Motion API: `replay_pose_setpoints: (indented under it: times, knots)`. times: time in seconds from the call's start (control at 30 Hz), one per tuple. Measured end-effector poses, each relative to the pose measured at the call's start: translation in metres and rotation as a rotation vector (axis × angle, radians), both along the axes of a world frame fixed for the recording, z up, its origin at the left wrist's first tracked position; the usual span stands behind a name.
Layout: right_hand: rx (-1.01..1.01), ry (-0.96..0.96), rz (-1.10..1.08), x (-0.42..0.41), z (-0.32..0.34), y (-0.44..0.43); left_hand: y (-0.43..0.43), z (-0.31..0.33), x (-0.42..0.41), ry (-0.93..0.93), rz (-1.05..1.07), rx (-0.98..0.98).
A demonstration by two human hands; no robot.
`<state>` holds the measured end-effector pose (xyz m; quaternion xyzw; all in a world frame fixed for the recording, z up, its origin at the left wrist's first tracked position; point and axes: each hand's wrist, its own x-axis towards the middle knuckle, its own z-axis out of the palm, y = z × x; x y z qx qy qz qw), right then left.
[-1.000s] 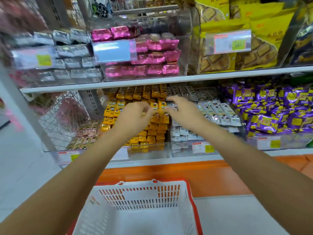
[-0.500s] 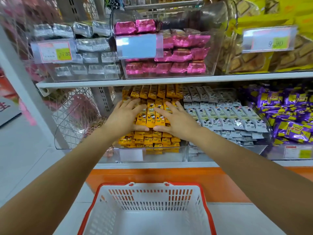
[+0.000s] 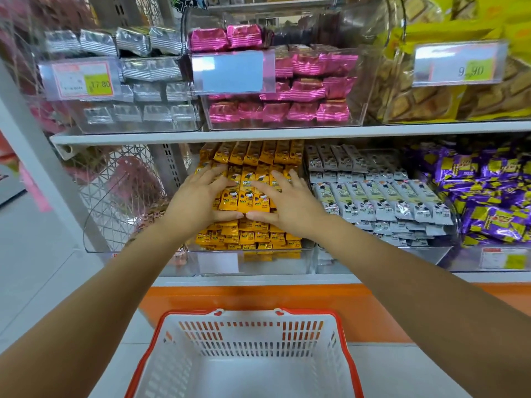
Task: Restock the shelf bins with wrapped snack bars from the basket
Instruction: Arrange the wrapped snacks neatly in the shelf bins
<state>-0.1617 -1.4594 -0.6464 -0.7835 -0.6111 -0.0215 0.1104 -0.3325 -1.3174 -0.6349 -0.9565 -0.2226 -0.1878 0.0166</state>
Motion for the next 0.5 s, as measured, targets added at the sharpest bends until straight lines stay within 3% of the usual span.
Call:
replay_pose_setpoints:
  times: [0.1,0.2,0.37,0.5]
  knots:
    - [0.313,0.506,-0.050,-0.002,0.000,-0.001,-0.001,0.001,0.001,0.009,0.013,-0.006]
    - [0.647,0.663,-0.274,0.000,0.002,0.003,-0.001,0.002,0.000,0.010,0.014,0.003]
    - [0.544,0.800,-0.471,0.017,0.022,0.017,-0.001,0.000,0.001,-0.009,0.003,0.011]
    - [0.484,0.655,-0.543,0.040,0.022,0.029,0.001,0.003,0.002,0.044,0.005,-0.001]
